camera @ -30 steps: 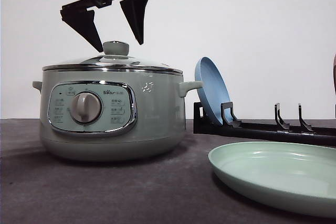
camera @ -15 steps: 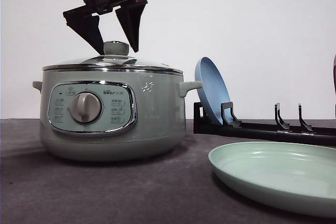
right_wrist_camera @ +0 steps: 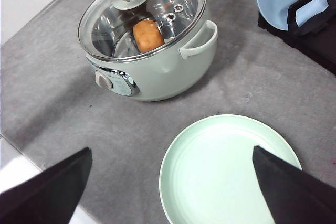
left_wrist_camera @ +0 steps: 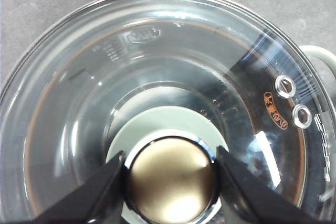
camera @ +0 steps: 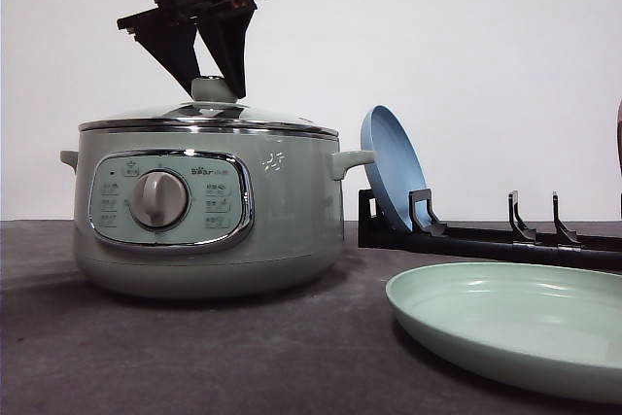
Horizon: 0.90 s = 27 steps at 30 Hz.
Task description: Transfer potato from steamer to green plate
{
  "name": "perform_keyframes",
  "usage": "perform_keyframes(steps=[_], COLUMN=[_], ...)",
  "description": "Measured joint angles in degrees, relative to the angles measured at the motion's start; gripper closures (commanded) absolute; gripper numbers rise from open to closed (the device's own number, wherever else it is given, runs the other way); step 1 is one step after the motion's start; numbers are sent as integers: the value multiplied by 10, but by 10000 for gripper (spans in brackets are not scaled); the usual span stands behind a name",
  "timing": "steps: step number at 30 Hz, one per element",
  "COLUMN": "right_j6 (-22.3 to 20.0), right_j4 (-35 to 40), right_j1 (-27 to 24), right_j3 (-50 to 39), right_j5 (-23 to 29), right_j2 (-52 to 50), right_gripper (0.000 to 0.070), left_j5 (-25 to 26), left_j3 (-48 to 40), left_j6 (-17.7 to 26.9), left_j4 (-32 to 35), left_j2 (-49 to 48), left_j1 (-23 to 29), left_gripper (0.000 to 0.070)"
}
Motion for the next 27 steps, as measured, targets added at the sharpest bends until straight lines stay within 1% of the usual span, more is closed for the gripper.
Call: perform_keyframes(steps=[5,8,11,14,20,23,27], right_j6=[0,0,0,1,6,7,9], right_j4=[0,0,0,0,0,0,0], right_j1=[0,0,0,0,0,0,0], right_j3=[0,0,0,0,0,0,0], right_j5=[0,0,0,0,0,0,1], right_j2=[0,0,0,0,0,0,0], right_gripper=[81,81,81,81,81,81,81], left_j5=[0,0,0,0,0,0,0], left_j3=[3,22,53,102,197,220,225], left_j6=[1,1,0,0,0,0,-1], left_j4=[-3,-23,-50,-81,-123,-140,-143], left_j2=[0,7,13,14,14,14,12], left_j1=[0,0,0,0,0,0,0], left_gripper=[700,700,700,700,700,700,700])
